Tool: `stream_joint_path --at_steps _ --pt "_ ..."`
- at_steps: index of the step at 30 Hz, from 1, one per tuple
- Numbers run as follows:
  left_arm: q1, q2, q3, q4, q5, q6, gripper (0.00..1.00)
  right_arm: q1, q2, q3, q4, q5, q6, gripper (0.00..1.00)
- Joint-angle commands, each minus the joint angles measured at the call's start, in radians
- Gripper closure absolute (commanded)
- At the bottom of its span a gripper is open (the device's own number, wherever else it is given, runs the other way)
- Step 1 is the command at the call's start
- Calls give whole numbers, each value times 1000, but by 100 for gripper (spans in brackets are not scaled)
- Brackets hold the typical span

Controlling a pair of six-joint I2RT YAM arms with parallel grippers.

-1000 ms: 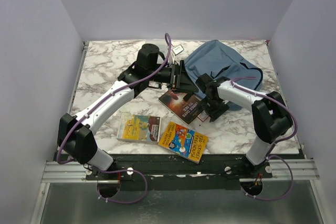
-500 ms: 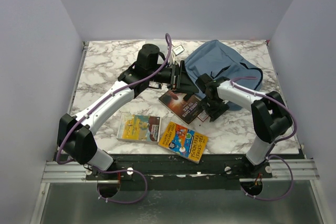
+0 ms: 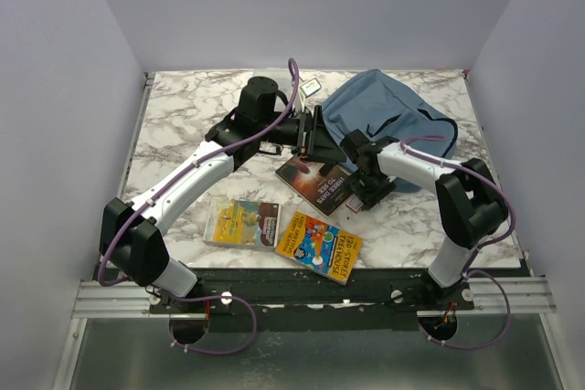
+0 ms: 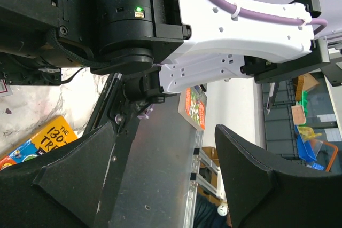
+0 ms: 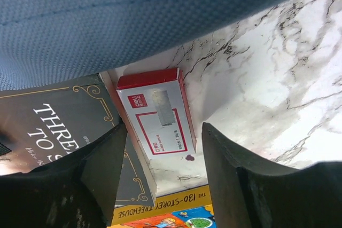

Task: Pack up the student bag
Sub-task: Pick up the stationery from the center of the board.

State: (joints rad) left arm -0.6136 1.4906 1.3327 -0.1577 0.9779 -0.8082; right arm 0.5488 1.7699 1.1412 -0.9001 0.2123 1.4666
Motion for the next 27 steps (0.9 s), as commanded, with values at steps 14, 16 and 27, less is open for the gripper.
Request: stream_joint_path --at_steps 14,16,27 --pt "-9 -10 -5 28 24 -3 21 6 -23 -162 20 21 21 49" --pt "-9 -9 -6 29 23 -3 21 7 -31 -173 28 14 23 49" --pt "-10 -1 -9 32 21 -2 21 6 -97 -229 46 8 21 48"
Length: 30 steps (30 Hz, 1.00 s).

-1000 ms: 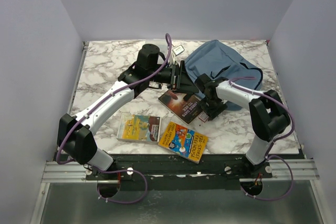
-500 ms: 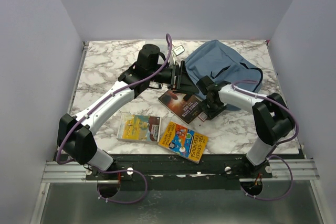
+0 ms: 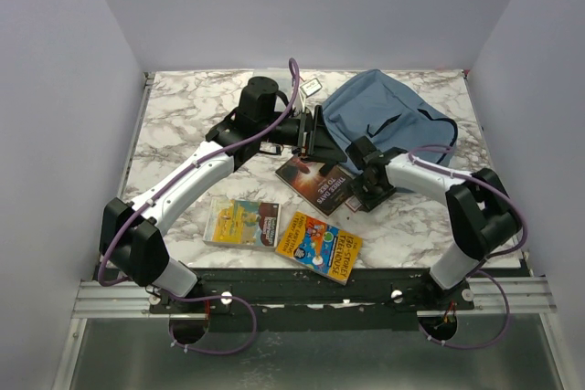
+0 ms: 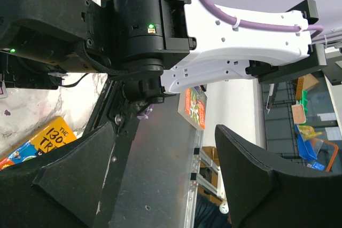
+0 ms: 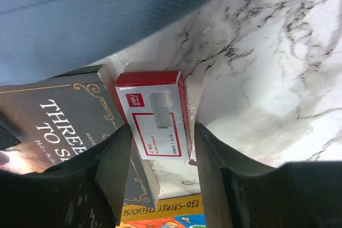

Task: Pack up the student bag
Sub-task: Pick up the stationery from the center of the board.

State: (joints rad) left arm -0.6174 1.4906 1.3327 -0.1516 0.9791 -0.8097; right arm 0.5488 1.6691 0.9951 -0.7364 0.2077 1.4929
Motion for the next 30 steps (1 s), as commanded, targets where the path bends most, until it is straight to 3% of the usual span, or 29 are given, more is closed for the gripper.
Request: stream_joint_path --at_steps 1,8,15,19,24,30 --pt "-7 2 -9 26 20 0 21 7 -8 -92 -113 15 -5 48" --pt "-8 1 -9 26 19 -2 21 7 -43 -149 -59 10 7 47" --pt "-10 2 -11 26 18 1 21 6 20 -80 -93 33 -31 50" --pt "-10 2 -9 25 19 3 21 7 -60 -62 -72 51 -88 52" --pt "-10 2 -9 25 20 1 21 0 -153 34 -70 109 -219 58" --pt "-10 4 -9 26 19 2 21 -106 -114 275 -128 158 -555 58"
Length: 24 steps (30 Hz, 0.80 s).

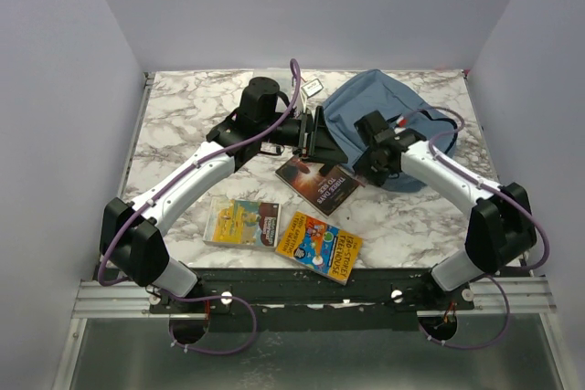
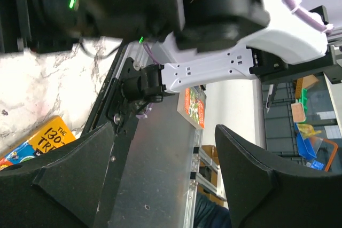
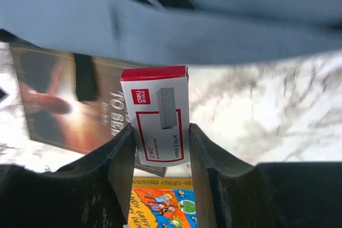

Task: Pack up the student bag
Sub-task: Pick up the stationery from the center of the board, then place the stationery in the student bag.

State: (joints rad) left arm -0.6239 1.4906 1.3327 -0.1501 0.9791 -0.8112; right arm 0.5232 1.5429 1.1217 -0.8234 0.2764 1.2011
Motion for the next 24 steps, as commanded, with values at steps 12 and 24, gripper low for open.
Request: stream_joint_path --at_steps 12,24 --pt "-5 -5 -6 25 28 0 20 -394 222 334 66 -150 -877 56" --pt "-14 10 -7 27 28 0 20 -394 359 349 305 -192 -1283 53"
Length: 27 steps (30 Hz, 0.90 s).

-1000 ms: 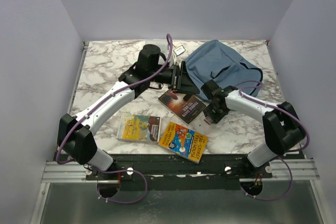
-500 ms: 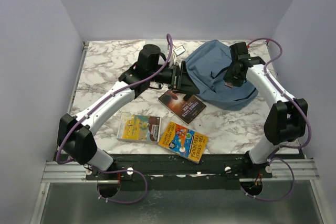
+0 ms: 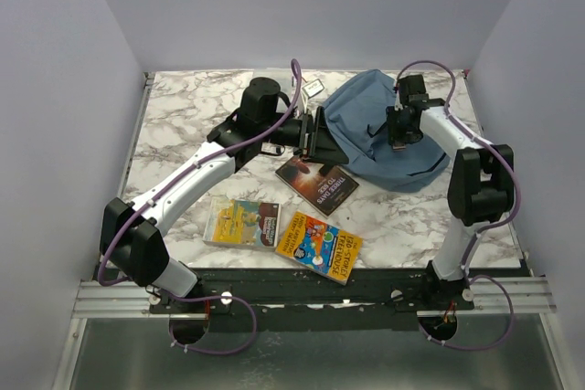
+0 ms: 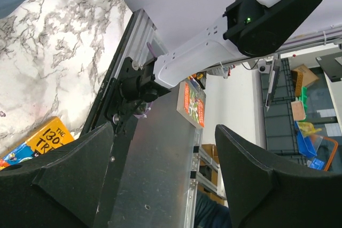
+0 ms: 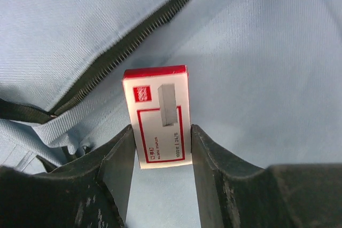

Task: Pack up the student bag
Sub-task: Place the stationery in the student bag.

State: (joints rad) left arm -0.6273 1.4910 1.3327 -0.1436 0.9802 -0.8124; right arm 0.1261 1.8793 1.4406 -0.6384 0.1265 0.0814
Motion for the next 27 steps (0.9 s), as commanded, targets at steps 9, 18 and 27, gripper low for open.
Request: stream_joint_path --at_steps 9,18,27 --pt "-11 9 -7 21 25 4 20 2 79 87 174 -119 -260 57" --pt "-11 21 -6 21 31 0 20 1 -39 -126 311 -132 -208 60" --pt "-11 30 -9 23 28 -2 20 -7 -199 -347 569 -144 -169 63"
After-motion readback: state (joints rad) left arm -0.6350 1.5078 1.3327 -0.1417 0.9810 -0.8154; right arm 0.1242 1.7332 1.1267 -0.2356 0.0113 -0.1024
